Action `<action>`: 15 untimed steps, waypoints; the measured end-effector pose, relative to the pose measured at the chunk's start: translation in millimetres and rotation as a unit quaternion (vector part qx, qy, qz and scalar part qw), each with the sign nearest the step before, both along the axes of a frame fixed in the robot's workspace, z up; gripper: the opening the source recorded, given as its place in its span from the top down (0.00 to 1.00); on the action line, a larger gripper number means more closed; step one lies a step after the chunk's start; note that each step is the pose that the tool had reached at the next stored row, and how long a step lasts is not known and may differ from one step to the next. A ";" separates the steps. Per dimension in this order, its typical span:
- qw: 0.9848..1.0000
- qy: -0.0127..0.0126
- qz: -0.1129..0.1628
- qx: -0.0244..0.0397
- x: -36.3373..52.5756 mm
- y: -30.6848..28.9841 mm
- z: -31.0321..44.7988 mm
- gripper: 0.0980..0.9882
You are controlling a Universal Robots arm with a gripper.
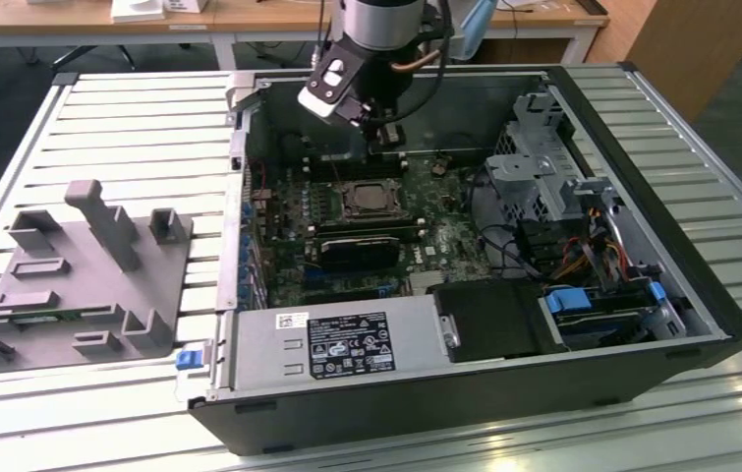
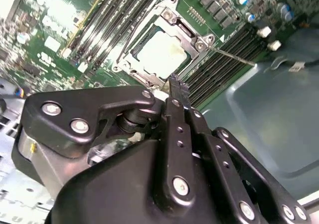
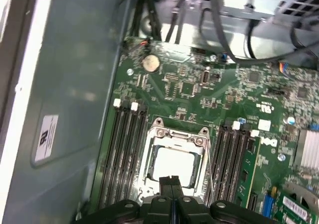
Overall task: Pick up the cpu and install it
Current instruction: 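Install the first cpu locking lever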
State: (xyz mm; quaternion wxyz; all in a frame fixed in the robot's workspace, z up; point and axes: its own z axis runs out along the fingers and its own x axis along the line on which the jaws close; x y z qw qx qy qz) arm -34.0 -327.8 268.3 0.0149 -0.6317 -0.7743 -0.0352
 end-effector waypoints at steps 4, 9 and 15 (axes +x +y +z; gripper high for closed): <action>1.000 0.000 0.031 -0.001 0.0 0.0 -0.6 0.99; 0.998 0.000 0.061 -0.001 -0.4 -0.2 -1.0 0.99; 0.994 0.000 0.105 -0.001 -0.5 -0.3 -1.7 0.99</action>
